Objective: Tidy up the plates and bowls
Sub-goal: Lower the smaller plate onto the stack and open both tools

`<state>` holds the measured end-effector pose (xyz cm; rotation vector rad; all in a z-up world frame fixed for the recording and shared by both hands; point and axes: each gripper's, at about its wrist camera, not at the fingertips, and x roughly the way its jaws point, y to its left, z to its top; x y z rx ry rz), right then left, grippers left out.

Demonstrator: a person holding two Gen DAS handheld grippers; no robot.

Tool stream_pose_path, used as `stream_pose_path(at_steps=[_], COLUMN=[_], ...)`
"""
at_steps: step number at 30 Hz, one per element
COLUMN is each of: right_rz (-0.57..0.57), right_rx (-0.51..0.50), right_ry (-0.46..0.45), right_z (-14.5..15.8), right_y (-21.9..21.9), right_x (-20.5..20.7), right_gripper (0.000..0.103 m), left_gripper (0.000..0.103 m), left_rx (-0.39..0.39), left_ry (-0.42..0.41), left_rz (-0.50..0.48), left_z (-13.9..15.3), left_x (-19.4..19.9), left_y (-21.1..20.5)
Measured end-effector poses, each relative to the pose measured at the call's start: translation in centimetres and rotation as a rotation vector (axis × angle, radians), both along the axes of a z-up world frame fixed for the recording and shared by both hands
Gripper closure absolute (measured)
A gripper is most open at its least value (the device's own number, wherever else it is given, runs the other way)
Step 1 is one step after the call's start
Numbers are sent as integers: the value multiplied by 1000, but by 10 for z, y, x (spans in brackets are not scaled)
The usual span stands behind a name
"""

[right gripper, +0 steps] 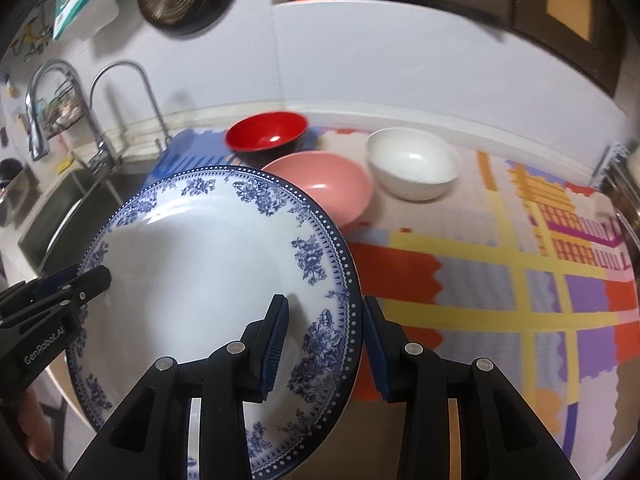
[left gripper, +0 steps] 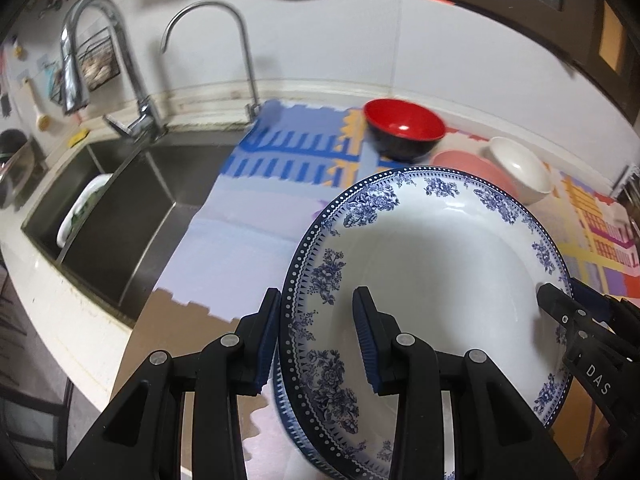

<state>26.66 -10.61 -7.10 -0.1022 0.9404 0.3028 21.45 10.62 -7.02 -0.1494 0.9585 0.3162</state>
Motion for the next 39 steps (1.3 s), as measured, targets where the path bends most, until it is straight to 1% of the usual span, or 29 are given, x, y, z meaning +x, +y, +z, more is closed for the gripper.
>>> stream_pose_path(at_steps=[3, 8, 22, 37, 39], right_rz=[33, 62, 86, 102, 102], right_rx=[-11, -33, -72, -70, -66], right_ry=[30, 71, 159, 195, 195], right_z=[-8, -22, -52, -65, -65], right_y=[12, 22, 23, 22, 22], right_x=[0, 0, 3, 3, 3], right_gripper=[64, 64, 64, 63, 63], left_gripper=[67, 66, 66, 66, 64], left_rx=[-12, -33, -63, -32, -27], left_ry=[25, 68, 141, 154, 154], left_rz=[25, 39, 59, 56, 51], left_z=[-9, -25, -57, -60, -61], left_x=[-4, -9, -10, -10, -9], left_y=[6, 9, 8, 5, 4])
